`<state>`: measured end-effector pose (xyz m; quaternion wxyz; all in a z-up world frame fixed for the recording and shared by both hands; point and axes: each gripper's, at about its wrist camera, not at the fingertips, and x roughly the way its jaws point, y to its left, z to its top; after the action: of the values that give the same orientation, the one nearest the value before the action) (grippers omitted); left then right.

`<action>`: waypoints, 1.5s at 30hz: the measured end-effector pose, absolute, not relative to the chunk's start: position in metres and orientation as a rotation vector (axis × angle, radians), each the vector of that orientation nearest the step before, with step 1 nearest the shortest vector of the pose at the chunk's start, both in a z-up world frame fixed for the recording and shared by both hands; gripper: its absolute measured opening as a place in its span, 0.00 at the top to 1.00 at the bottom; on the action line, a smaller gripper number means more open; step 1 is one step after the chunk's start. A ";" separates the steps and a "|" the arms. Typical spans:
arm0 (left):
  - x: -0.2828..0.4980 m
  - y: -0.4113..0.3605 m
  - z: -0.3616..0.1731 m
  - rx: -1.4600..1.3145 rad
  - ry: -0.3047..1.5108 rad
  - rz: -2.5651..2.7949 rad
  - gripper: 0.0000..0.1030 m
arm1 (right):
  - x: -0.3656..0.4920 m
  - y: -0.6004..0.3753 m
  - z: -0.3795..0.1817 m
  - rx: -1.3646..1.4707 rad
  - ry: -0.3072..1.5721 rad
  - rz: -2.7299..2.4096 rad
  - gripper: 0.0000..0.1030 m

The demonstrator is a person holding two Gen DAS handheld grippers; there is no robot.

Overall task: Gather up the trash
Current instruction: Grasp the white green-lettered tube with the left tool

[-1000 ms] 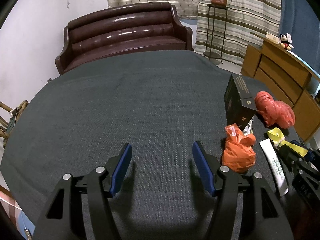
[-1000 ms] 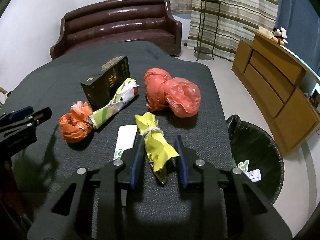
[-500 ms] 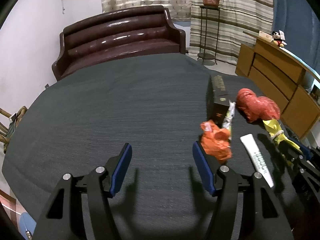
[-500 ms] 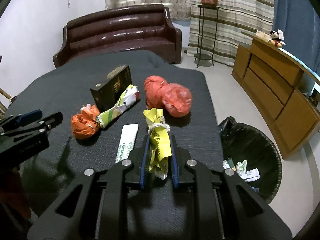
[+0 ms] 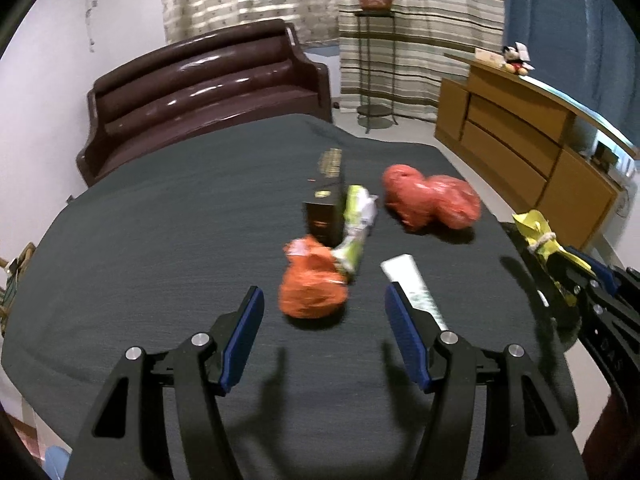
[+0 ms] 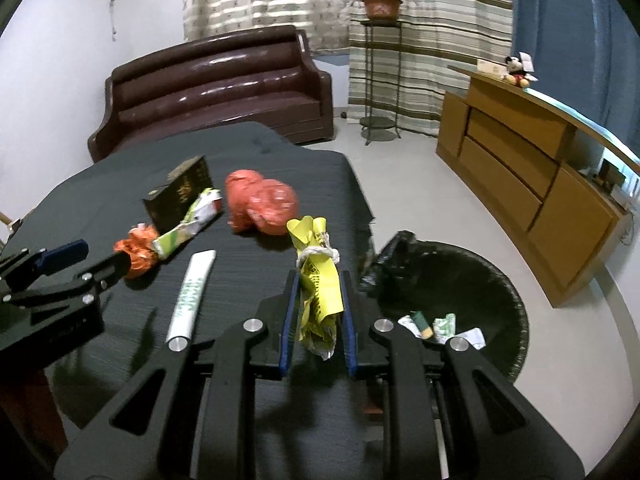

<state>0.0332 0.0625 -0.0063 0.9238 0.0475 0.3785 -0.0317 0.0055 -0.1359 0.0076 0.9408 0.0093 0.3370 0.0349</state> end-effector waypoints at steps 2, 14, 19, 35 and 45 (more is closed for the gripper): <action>0.033 0.056 -0.007 0.105 0.779 -0.078 0.40 | 0.005 -0.143 0.006 0.030 0.686 0.058 0.81; 0.040 0.015 -0.025 0.146 0.828 -0.110 0.40 | 0.002 -0.178 -0.008 0.086 0.699 0.013 0.81; 0.045 0.010 -0.035 0.152 0.867 -0.107 0.40 | 0.001 -0.184 -0.016 0.106 0.710 0.009 0.81; 0.044 -0.001 -0.037 0.160 0.866 -0.178 0.81 | 0.002 -0.190 -0.021 0.118 0.718 0.004 0.81; 0.038 -0.002 -0.033 0.156 0.835 -0.192 0.84 | 0.002 -0.192 -0.021 0.118 0.716 0.002 0.81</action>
<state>0.0382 -0.0015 -0.0335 0.9066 0.0757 0.4045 -0.0931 0.0015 -0.1917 -0.0206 0.9349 0.0577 0.3503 0.0008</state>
